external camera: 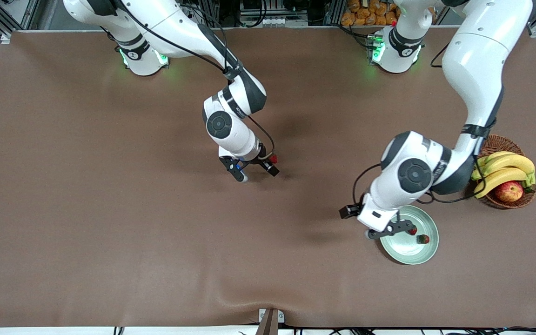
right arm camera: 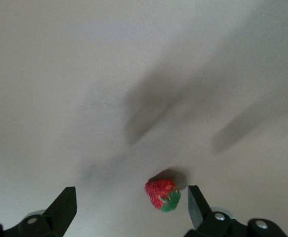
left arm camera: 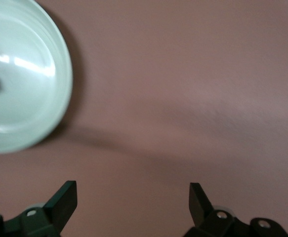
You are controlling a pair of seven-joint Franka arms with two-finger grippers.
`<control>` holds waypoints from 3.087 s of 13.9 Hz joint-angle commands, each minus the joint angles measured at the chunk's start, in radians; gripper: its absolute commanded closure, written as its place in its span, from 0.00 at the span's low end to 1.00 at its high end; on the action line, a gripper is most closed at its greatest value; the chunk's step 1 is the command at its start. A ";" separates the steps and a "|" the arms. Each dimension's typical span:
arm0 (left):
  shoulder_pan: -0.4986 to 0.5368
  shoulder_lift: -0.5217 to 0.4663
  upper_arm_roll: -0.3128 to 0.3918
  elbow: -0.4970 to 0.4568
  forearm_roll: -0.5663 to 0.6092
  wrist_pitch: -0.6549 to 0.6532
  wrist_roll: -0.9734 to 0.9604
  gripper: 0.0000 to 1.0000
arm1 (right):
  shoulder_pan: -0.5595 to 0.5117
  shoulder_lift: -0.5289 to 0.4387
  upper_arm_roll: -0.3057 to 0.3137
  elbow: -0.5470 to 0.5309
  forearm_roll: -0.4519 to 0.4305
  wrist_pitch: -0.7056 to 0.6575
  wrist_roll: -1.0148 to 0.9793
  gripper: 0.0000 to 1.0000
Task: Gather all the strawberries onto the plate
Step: 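Lower the last strawberry to mid-table and open the right gripper, then retract the right arm while the left gripper reaches the strawberry, then grasp the strawberry with the left gripper and drop it on the plate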
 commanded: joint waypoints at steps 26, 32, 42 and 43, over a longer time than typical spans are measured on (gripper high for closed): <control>-0.451 0.146 0.032 -0.043 0.018 0.103 -0.718 0.00 | -0.738 -0.486 0.014 0.139 -0.326 -0.965 -0.837 0.00; -0.457 0.155 0.032 -0.046 0.020 0.103 -0.711 0.91 | -0.753 -0.718 0.012 0.015 -0.418 -0.965 -1.020 0.00; -0.198 0.048 0.038 -0.031 0.035 0.078 -0.516 1.00 | -0.809 -0.680 0.007 0.127 -0.415 -0.909 -1.043 0.00; -0.152 0.046 0.038 -0.028 0.066 0.080 -0.443 1.00 | -0.809 -0.668 0.009 0.145 -0.416 -0.912 -1.043 0.00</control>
